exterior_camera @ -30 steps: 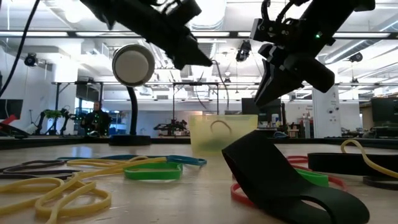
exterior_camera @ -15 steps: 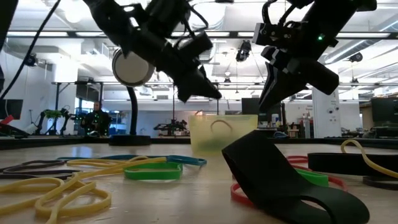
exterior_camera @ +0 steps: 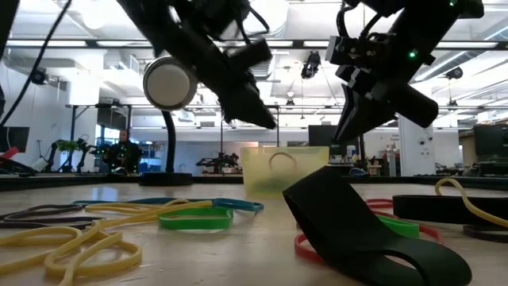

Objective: Pick and place rubber bands into bin
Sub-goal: Put the black rubber band into the yellow bin

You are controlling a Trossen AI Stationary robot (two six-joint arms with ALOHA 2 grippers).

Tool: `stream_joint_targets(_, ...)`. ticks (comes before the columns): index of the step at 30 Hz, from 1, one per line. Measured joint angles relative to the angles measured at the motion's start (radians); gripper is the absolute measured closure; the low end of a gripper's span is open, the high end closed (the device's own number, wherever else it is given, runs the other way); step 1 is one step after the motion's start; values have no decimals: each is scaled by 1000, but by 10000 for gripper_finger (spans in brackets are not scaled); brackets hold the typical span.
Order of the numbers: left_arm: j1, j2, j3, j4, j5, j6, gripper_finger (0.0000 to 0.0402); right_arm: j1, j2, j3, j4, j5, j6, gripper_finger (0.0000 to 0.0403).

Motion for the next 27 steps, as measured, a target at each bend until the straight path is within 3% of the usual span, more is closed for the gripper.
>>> stream_joint_targets(7, -91, -131, -10, -316, 61, -219, 292, 0, 0, -20, -1, 0, -3, 342)
stream_joint_targets(12, -179, -165, -43, -363, 128, -289, 292, 0, 0, -19, 3, -10, 5, 342)
stream_joint_targets(20, -264, -166, -70, -354, 127, -325, 292, 7, 3, -26, 47, -366, 92, 342)
stream_joint_targets(27, -270, -165, -109, -329, 124, -395, 292, 51, 3, -40, 95, -433, 100, 342)
